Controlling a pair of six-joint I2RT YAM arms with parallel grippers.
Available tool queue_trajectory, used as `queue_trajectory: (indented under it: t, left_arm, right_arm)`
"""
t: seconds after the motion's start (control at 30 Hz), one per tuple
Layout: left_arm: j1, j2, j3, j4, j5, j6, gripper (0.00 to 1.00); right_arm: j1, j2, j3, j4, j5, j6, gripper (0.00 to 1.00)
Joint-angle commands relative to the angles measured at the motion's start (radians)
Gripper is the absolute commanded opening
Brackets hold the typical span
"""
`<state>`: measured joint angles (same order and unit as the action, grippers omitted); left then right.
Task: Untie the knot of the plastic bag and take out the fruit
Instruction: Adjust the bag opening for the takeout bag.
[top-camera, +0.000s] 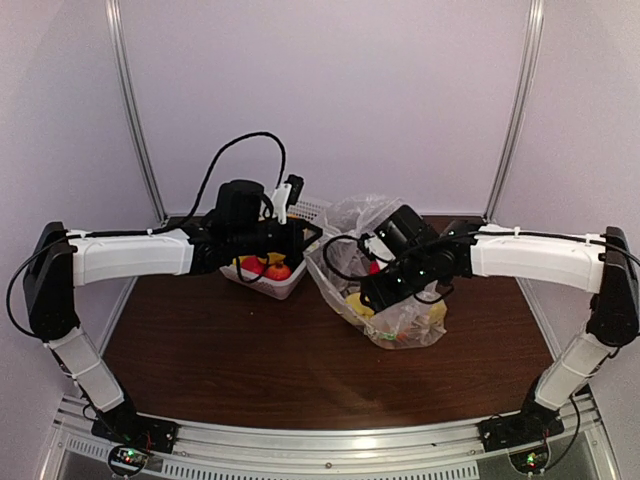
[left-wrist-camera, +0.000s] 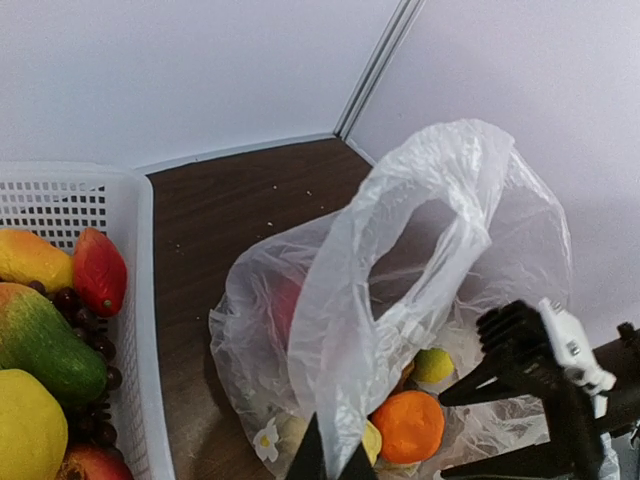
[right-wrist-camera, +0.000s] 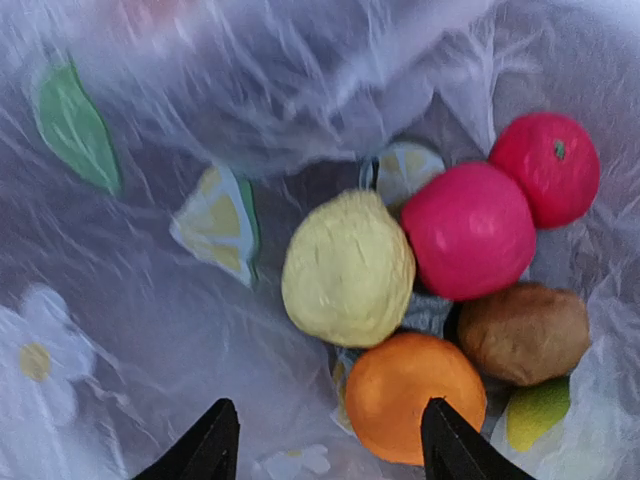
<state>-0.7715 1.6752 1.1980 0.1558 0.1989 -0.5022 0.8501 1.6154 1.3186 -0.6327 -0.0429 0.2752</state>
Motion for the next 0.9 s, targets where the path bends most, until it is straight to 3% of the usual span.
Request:
queue_trajectory:
  t: [0.0, 0.27, 0.47, 0.77, 0.8, 0.83, 0.87]
  left_arm:
    - [-0.003, -0.039, -0.006, 0.011, -0.038, 0.022, 0.00]
    - [0.001, -0.052, -0.013, -0.006, -0.097, 0.023, 0.00]
    - [0.037, -0.057, -0.041, 0.015, -0.085, -0.015, 0.00]
    - [0.031, -0.071, -0.072, 0.067, 0.107, 0.065, 0.00]
    - [0.027, -0.078, -0.077, 0.060, 0.114, 0.082, 0.01]
    - [0.023, -0.087, -0.083, 0.051, 0.117, 0.090, 0.09]
    - [0.020, -0.096, -0.090, 0.043, 0.117, 0.094, 0.25]
  right_arm:
    - [0.034, -0.095, -0.210, 0.022, 0.037, 0.115, 0.67]
    - [0.161, -0.259, -0.478, -0.005, 0.100, 0.301, 0.80]
    - [0.179, -0.340, -0.620, 0.074, 0.059, 0.389, 0.82]
    - [0.181, -0.381, -0.474, 0.053, 0.115, 0.339, 0.86]
    - [0.181, -0.381, -0.451, 0.049, 0.130, 0.326, 0.87]
    - [0.181, -0.380, -0.427, 0.045, 0.147, 0.318, 0.89]
    - [0.181, -0.376, -0.406, 0.045, 0.165, 0.306, 0.90]
